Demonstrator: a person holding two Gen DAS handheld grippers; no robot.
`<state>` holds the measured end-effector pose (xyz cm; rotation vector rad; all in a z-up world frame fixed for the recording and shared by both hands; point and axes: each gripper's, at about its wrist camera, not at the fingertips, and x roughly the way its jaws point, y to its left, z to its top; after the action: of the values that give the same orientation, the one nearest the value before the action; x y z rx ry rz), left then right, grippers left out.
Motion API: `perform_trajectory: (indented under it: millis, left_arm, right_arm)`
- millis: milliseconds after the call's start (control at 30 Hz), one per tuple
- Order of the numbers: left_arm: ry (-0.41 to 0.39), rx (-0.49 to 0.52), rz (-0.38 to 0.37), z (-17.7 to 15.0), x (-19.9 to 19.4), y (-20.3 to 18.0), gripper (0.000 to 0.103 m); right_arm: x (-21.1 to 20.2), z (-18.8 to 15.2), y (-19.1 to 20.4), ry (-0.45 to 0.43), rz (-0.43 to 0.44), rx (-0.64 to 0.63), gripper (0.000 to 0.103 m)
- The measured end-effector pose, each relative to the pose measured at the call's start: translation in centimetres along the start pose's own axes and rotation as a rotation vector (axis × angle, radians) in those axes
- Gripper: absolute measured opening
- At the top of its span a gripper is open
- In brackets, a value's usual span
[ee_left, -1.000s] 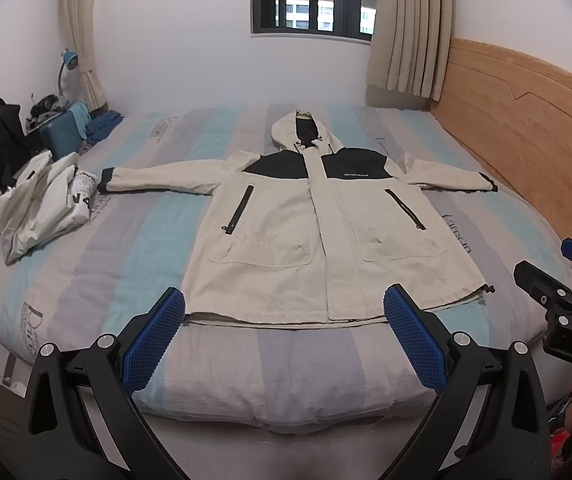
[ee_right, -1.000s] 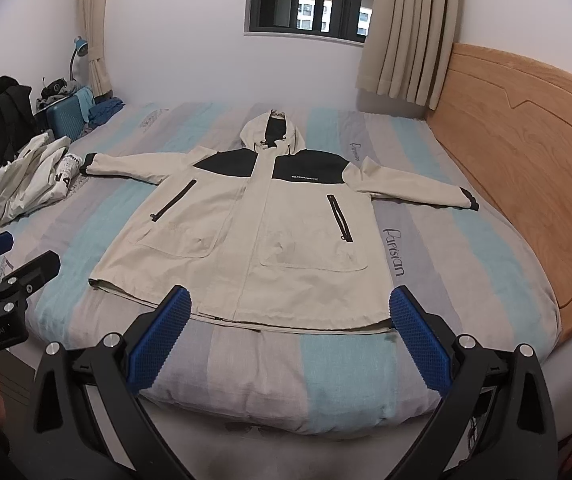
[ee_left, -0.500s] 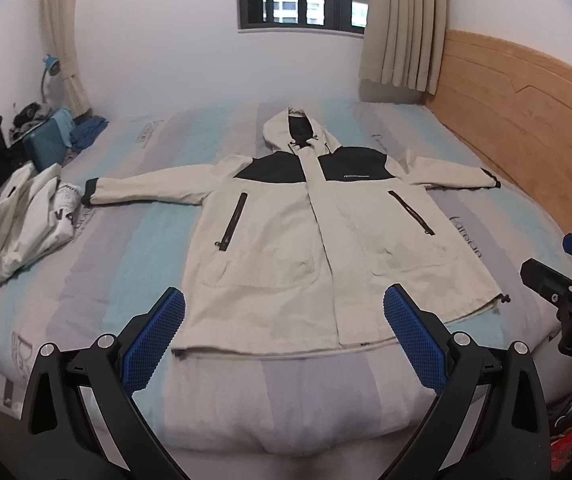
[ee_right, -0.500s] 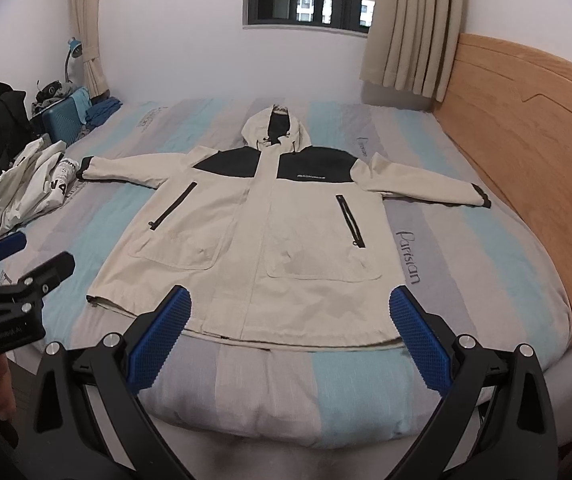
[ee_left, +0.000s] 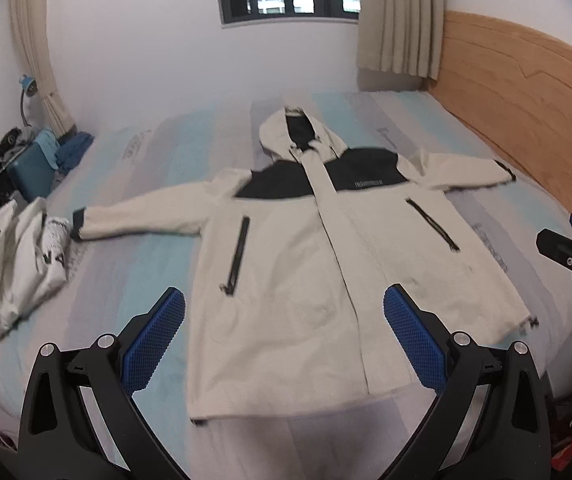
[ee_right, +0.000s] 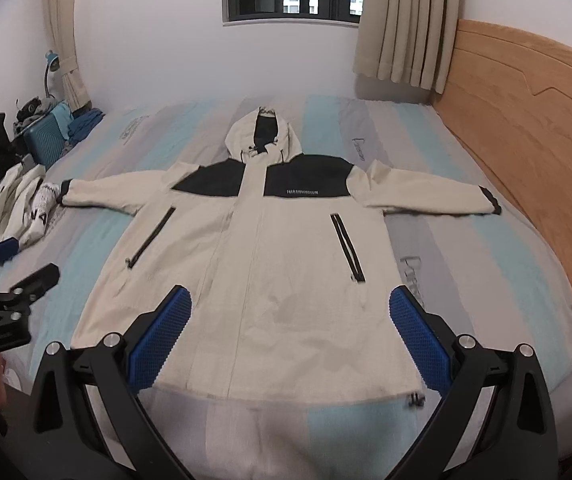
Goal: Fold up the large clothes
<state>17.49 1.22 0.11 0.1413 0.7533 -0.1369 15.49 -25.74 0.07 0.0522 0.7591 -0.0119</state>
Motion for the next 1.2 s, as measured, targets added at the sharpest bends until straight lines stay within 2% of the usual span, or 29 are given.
perform_trajectory:
  millis: [167, 267, 467, 567, 800, 1000, 1167, 1200]
  left_arm:
    - [-0.014, -0.031, 0.025, 2.9, 2.3, 1.2, 0.097]
    - [-0.007, -0.044, 0.012, 4.1, 5.1, 2.2, 0.097]
    - [0.035, -0.031, -0.019, 6.8, 14.6, 5.3, 0.097]
    - [0.071, -0.059, -0.053, 8.1, 19.3, 7.3, 0.097]
    - [0.124, -0.076, -0.063, 11.2, 27.4, 9.5, 0.097]
    - [0.129, -0.095, -0.061, 14.0, 31.8, 8.8, 0.097]
    - [0.173, -0.156, -0.1, 15.0, 38.5, 8.0, 0.097]
    - [0.187, -0.164, -0.098, 15.1, 39.6, 7.9, 0.097]
  right_arm:
    - [3.0, 2.9, -0.5, -0.017, -0.026, 0.017, 0.096]
    - [5.8, 4.3, -0.5, 0.001, -0.031, 0.042, 0.096]
    - [13.1, 7.2, -0.1, 0.03, -0.049, 0.068, 0.096]
    - [16.1, 8.5, -0.3, -0.012, -0.06, 0.091, 0.096]
    - [23.9, 11.6, -3.4, 0.068, -0.155, 0.097, 0.096]
    - [29.5, 13.8, -9.2, 0.076, -0.24, 0.072, 0.096]
    - [35.8, 15.5, -19.4, 0.123, -0.309, 0.019, 0.096]
    - [37.1, 15.8, -23.0, 0.142, -0.336, 0.028, 0.096]
